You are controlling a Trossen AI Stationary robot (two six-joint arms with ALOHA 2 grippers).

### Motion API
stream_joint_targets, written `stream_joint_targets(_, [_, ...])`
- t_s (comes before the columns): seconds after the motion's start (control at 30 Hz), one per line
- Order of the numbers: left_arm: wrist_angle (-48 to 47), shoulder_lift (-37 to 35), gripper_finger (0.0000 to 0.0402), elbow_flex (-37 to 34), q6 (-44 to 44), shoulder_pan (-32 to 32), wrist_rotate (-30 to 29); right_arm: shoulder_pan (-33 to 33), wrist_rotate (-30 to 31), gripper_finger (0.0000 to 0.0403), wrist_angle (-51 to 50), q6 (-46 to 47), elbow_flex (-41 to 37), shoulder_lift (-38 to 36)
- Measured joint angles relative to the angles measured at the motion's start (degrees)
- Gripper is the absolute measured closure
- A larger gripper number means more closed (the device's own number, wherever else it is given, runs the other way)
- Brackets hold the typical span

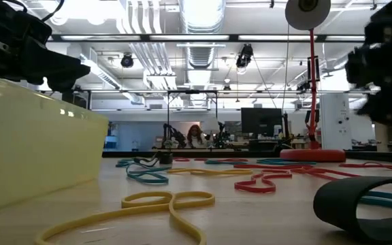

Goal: Pick and place rubber bands into bin
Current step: Put the red rubber band into the bin

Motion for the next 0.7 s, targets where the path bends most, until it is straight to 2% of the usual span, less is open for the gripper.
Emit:
stream_joint_targets(0.1, [0.00,0.00,0.0251,0.00,0.00,-0.01,-0.01,0.00,0.45,0.0199,-14.52,-7.19,7.85,6.49])
stream_joint_targets(0.27, [0.00,0.00,0.0251,0.00,0.00,0.00,0.00,0.00,4.74,0.0199,-26.09,-17.87,18.36,16.90])
stream_joint_targets(0.4, [0.00,0.00,0.0251,0.00,0.00,-0.01,-0.01,0.90,4.75,0.0199,-26.84,-22.80,21.65,25.49])
stream_joint_targets(0.53, [0.00,0.00,0.0251,0.00,0.00,0.01,0.01,4.54,5.02,0.0199,-26.96,-25.21,22.22,34.45])
stream_joint_targets(0.7, [0.00,0.00,0.0251,0.00,0.00,-0.01,-0.01,8.63,9.44,0.0199,-25.48,-24.36,22.35,42.53])
